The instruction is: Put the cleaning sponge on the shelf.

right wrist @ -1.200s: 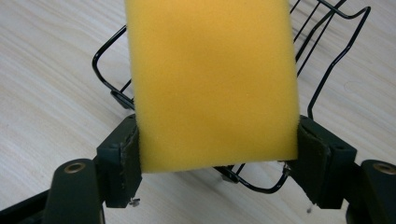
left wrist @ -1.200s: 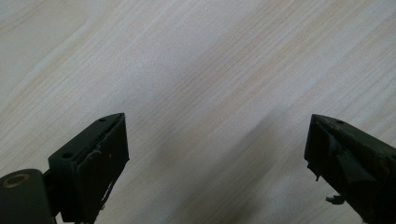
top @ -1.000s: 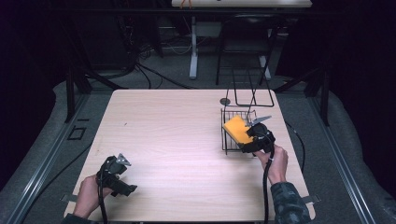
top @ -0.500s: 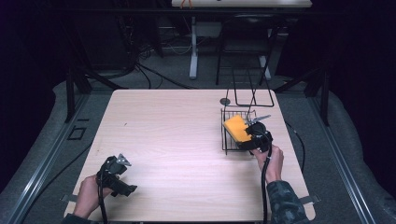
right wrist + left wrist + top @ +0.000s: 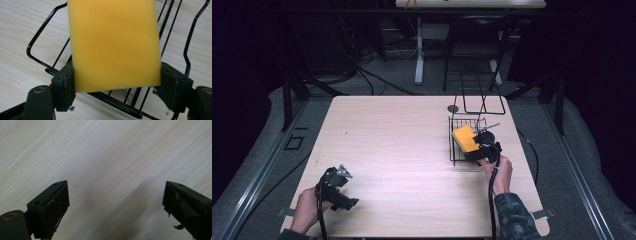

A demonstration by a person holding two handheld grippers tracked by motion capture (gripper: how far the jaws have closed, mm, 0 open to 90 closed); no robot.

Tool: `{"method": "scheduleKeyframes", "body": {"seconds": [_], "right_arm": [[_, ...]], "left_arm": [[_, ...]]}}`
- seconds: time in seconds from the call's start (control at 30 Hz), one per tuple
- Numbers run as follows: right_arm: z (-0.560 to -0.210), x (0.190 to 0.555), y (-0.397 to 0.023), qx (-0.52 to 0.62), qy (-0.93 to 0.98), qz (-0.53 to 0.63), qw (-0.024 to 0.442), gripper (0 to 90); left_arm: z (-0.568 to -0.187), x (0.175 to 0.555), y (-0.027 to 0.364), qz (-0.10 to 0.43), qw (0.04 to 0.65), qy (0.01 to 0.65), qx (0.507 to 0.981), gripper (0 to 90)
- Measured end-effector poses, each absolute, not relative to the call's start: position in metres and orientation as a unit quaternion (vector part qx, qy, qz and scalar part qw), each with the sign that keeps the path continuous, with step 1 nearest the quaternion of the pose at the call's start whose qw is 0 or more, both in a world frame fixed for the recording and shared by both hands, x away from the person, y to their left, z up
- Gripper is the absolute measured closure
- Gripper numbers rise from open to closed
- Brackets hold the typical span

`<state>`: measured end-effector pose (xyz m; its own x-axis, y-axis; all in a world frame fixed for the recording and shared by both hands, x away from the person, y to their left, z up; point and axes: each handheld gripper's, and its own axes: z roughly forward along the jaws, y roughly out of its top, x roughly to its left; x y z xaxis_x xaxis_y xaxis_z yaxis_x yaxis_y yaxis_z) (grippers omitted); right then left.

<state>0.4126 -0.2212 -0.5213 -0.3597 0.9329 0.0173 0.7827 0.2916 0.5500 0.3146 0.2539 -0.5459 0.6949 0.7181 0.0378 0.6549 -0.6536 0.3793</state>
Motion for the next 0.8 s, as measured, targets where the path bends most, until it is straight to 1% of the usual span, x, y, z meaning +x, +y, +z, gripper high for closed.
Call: {"method": "scheduleKeyframes", "body": {"seconds": [0.8], "right_arm": [[-0.5239,0.4141,-0.2185,0.562,0.782,0.221,0.157,20.2]], "left_arm": [[-0.5457,0.3140,0.2547,0.092,0.170,0.380,0.904,7.1]]}}
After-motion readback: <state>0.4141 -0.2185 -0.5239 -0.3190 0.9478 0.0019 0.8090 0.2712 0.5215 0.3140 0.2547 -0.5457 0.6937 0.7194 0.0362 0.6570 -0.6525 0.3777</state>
